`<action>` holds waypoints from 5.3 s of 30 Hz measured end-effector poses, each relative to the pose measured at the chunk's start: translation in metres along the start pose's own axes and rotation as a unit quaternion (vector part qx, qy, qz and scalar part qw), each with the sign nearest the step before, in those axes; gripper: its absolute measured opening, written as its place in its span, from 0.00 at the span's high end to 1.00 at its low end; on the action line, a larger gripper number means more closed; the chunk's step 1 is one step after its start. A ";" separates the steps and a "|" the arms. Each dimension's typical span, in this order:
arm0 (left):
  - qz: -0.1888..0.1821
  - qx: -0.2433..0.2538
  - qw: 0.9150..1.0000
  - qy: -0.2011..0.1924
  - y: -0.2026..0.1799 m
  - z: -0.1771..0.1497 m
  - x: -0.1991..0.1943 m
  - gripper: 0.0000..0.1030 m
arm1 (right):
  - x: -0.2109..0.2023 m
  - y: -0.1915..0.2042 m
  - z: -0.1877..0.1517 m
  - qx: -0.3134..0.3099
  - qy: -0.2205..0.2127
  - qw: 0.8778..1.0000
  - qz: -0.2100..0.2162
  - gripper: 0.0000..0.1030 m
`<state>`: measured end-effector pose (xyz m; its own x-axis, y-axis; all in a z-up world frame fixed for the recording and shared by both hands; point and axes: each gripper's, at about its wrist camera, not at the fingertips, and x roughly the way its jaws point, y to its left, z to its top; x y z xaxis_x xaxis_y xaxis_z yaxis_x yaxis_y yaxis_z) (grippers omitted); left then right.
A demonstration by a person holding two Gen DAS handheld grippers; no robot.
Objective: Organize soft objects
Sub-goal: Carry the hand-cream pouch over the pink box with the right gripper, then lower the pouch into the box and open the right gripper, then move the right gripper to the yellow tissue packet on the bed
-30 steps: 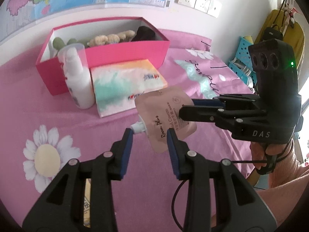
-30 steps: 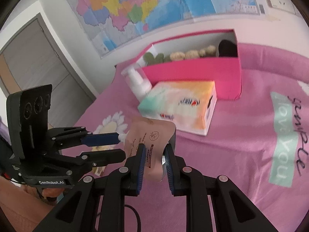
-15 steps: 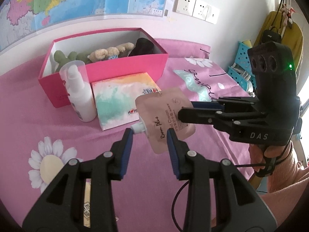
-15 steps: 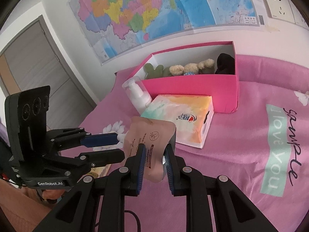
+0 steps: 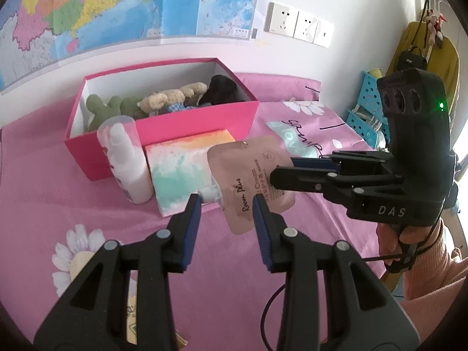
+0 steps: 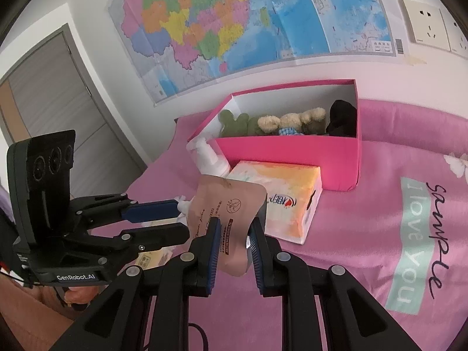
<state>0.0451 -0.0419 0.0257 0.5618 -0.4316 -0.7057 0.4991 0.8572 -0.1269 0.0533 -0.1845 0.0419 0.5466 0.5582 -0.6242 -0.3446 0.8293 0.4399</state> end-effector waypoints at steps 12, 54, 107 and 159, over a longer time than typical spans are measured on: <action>0.006 0.002 1.000 -0.009 0.004 0.015 0.003 0.63 | 0.002 -0.001 0.017 -0.012 -0.015 1.000 -0.003 0.80; 0.048 0.007 0.998 -0.039 0.038 0.092 0.035 0.63 | 0.033 -0.023 0.097 -0.032 -0.044 0.998 -0.025 0.80; 0.074 -0.028 0.995 -0.058 0.095 0.099 0.009 0.54 | 0.049 -0.039 0.109 -0.002 -0.048 0.999 -0.021 0.67; -0.033 -0.089 0.991 0.093 0.086 -0.092 0.011 0.58 | 0.116 0.013 -0.050 0.035 0.129 0.985 0.110 0.66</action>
<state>0.0339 0.0530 -0.0573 0.3916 -0.4431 -0.8064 0.3963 0.8722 -0.2868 0.0744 -0.1078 -0.0570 0.2489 0.7196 -0.6482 -0.3749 0.6887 0.6206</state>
